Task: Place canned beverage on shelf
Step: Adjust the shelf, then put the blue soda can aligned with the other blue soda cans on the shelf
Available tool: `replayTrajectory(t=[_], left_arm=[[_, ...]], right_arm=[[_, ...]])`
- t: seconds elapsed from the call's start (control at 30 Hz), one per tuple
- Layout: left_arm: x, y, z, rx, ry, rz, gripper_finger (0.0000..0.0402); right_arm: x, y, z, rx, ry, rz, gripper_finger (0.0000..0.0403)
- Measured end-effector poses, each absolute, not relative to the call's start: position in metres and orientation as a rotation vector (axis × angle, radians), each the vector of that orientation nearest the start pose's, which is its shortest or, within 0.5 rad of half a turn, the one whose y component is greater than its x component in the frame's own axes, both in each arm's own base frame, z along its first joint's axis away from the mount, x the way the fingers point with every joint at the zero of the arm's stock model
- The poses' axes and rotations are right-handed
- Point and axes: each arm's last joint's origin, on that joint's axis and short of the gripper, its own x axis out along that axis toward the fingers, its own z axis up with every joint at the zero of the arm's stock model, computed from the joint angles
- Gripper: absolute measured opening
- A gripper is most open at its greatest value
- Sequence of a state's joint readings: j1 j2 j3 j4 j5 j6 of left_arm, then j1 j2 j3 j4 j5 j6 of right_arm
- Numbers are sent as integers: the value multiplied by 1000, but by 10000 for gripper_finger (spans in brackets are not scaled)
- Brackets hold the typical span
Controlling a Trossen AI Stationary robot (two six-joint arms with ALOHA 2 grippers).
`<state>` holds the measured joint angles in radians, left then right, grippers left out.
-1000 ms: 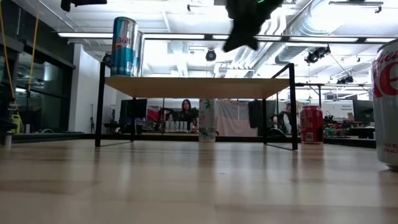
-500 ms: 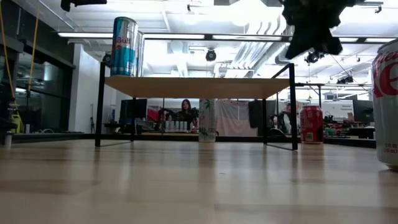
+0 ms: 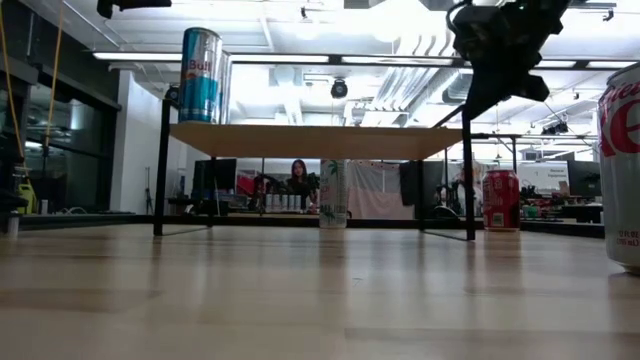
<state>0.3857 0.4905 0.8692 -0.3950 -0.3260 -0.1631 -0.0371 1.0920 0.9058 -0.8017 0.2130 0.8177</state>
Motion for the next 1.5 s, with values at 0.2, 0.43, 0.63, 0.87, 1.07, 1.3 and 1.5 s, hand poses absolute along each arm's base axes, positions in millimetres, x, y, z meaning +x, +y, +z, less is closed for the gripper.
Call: replayTrajectory(t=[0.2, 0.43, 0.63, 0.87, 1.07, 1.3, 1.5], left_arm=[[78, 41, 372, -167, -40, 699, 213], [77, 36, 371, -242, -9, 535, 213], [69, 26, 380, -269, -72, 303, 213], [57, 18, 381, -251, -123, 198, 213], [65, 18, 363, -454, -148, 95, 213], [98, 14, 383, -519, -145, -163, 209], [143, -1, 408, -451, -6, -197, 195]], right_arm=[[211, -8, 277, 632, 788, -461, 0], [235, 4, 318, 529, 344, -196, 0], [244, 3, 348, 443, 28, -117, 0], [245, -3, 350, 449, 0, -162, 0], [245, -6, 349, 449, -8, -212, 0], [245, -6, 345, 427, 39, -221, 0], [244, -6, 335, 364, 138, -237, 0]])
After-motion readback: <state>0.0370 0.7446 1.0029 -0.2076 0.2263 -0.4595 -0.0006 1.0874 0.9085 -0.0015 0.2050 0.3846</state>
